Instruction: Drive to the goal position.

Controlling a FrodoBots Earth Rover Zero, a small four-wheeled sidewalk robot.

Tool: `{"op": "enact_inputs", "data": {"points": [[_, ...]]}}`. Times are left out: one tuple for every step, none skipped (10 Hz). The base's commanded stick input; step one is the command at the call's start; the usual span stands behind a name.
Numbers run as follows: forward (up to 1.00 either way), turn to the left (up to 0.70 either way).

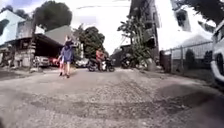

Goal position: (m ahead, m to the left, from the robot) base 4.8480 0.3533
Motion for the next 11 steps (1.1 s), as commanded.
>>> {"op": "enact_inputs", "data": {"points": [[1.0,-0.13],[1.0,0.0],[1.0,0.0],[1.0,0.0],[1.0,0.0],[0.97,0.0],[0.0,-0.29],[0.0,-0.45],[0.0,-0.45],[0.0,-0.45],[0.0,-0.29]]}}
